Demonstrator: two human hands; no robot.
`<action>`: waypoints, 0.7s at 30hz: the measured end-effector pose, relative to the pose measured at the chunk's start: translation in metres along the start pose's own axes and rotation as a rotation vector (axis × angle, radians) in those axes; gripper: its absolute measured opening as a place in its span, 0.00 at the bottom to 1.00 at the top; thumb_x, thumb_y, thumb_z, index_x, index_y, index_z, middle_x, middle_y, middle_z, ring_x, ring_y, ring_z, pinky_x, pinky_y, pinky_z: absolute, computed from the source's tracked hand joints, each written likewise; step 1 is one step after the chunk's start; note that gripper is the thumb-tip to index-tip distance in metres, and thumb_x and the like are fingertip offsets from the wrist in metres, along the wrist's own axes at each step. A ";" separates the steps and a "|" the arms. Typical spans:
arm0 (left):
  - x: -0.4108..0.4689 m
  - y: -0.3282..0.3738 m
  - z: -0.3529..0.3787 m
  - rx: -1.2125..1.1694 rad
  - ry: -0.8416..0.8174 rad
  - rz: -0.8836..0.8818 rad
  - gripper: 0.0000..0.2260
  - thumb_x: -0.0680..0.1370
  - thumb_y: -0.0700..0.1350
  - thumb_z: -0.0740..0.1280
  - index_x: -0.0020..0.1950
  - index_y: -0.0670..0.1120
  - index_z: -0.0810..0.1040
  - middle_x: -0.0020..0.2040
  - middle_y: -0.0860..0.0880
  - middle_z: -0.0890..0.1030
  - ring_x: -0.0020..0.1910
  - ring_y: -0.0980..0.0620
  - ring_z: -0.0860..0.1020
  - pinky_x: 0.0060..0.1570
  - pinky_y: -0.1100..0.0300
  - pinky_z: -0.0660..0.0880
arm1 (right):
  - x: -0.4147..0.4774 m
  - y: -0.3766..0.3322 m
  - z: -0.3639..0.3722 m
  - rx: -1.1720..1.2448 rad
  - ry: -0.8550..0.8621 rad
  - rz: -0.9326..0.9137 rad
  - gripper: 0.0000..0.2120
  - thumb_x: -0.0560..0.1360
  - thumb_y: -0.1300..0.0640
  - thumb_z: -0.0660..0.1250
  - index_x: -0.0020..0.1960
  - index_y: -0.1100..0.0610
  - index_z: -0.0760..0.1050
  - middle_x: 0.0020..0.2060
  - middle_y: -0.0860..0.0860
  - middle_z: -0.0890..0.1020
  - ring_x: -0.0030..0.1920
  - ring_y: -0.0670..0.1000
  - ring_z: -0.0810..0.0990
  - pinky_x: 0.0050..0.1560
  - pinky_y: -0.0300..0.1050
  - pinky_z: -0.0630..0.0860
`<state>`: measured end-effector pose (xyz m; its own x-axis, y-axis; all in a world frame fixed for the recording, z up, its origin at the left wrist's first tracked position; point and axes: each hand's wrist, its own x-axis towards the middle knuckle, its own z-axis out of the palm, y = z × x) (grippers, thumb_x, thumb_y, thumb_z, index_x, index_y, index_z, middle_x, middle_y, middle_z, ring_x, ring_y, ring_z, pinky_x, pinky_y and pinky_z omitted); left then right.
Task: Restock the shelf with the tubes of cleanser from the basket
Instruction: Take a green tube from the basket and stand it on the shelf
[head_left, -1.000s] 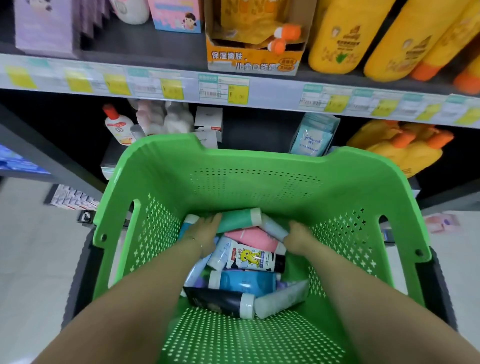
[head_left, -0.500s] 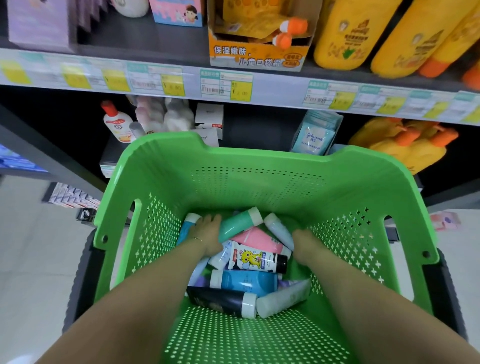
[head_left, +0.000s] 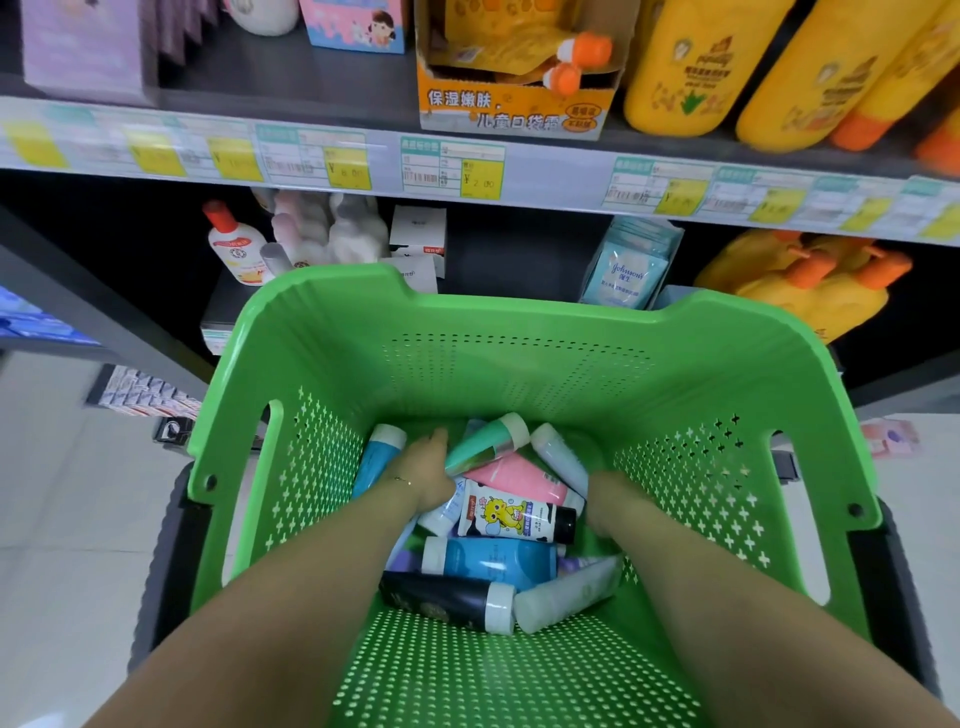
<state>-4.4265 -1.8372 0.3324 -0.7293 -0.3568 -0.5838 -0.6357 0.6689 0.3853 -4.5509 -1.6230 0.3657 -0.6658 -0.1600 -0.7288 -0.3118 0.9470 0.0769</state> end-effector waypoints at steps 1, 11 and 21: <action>-0.001 0.001 -0.001 -0.006 0.001 -0.005 0.16 0.73 0.41 0.69 0.57 0.46 0.66 0.48 0.46 0.76 0.44 0.47 0.78 0.46 0.50 0.79 | 0.000 0.001 0.000 -0.013 0.008 -0.004 0.15 0.78 0.62 0.65 0.63 0.60 0.71 0.43 0.52 0.75 0.37 0.48 0.77 0.40 0.42 0.75; -0.012 0.009 -0.009 0.015 -0.004 -0.013 0.18 0.74 0.36 0.66 0.56 0.47 0.60 0.43 0.46 0.76 0.40 0.47 0.79 0.41 0.49 0.81 | -0.020 -0.015 -0.025 -0.411 0.091 -0.159 0.09 0.77 0.55 0.63 0.56 0.55 0.73 0.42 0.48 0.76 0.39 0.48 0.76 0.37 0.40 0.70; -0.017 0.035 -0.057 0.006 -0.035 -0.031 0.13 0.73 0.40 0.71 0.56 0.42 0.73 0.49 0.45 0.78 0.44 0.47 0.81 0.43 0.54 0.81 | -0.029 -0.040 -0.070 -0.223 0.135 -0.221 0.06 0.75 0.58 0.67 0.47 0.58 0.72 0.38 0.49 0.77 0.36 0.47 0.78 0.36 0.39 0.76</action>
<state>-4.4508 -1.8452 0.3966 -0.7001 -0.3540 -0.6201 -0.6560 0.6619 0.3627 -4.5670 -1.6758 0.4316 -0.6448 -0.4041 -0.6488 -0.5894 0.8034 0.0853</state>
